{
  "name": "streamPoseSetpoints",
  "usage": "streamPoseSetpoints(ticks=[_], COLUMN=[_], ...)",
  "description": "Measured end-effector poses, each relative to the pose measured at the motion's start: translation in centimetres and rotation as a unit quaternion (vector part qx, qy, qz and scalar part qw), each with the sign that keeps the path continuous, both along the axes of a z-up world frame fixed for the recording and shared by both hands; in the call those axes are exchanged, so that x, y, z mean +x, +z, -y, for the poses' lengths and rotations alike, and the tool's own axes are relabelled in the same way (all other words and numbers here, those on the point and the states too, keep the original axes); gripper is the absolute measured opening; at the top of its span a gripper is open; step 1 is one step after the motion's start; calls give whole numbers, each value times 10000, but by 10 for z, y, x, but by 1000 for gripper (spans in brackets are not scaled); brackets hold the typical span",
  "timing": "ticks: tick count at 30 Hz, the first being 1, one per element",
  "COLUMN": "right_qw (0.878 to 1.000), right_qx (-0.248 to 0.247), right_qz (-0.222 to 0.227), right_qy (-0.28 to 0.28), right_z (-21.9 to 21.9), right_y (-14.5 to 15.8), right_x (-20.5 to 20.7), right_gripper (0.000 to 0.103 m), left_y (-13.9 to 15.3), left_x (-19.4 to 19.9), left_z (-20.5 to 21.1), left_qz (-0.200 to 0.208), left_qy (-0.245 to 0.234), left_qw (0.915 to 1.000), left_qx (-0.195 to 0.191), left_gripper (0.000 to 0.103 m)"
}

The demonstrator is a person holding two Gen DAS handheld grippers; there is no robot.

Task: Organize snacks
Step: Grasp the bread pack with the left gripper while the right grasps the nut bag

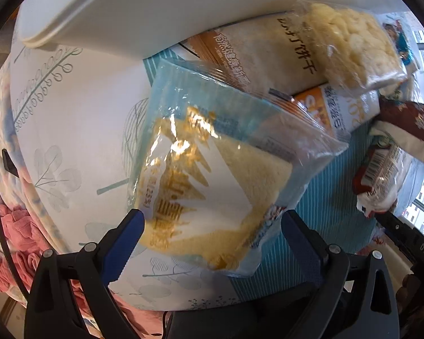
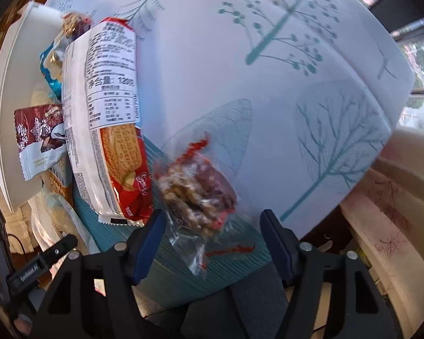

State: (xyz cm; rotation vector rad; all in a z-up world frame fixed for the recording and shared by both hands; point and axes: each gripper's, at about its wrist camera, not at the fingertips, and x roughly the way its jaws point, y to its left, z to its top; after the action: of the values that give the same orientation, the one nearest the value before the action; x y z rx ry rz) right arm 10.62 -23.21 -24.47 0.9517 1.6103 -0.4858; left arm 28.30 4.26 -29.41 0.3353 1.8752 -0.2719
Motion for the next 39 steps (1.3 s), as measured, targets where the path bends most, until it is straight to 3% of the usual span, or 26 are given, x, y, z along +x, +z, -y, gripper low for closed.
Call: streamPoseSetpoints(ticks=[9,14,17,22,25,27,29,31,39], right_qw=[9982,9973,9975,9981,9980,9977,9972,9967,9944], right_qx=[-202,-222,-152,-34,-39,-100,-170,-218,-325], right_qz=[-61,58,107,171,289,394,462,554,863], right_qy=[556,698,678,589,554,543,555,558,524], right_z=[-11,-19,-24,-39,-48,-55,-61,-67,-82], right_y=[0,7,7,11,17,25,30,36,65], right_x=[35,47,51,50,43,39,33,31,6], right_gripper=[58,53,52,52,52,52,52,52,52], left_y=[-13,-9,5,20,25,34,39,44,31], left_x=[13,10,3,-6,-11,-13,-14,-13,2], left_z=[3,4,9,16,13,3,-2,-8,-14], left_qz=[158,266,376,533,513,537,667,836,974], left_qy=[-90,-59,-78,-222,-196,-177,-194,-253,-609], left_qw=[9997,9996,9993,9979,9976,9971,9959,9943,9916], left_qx=[147,98,-34,-301,-412,-511,-571,-617,-590], left_gripper=[97,90,76,42,36,36,48,80,89])
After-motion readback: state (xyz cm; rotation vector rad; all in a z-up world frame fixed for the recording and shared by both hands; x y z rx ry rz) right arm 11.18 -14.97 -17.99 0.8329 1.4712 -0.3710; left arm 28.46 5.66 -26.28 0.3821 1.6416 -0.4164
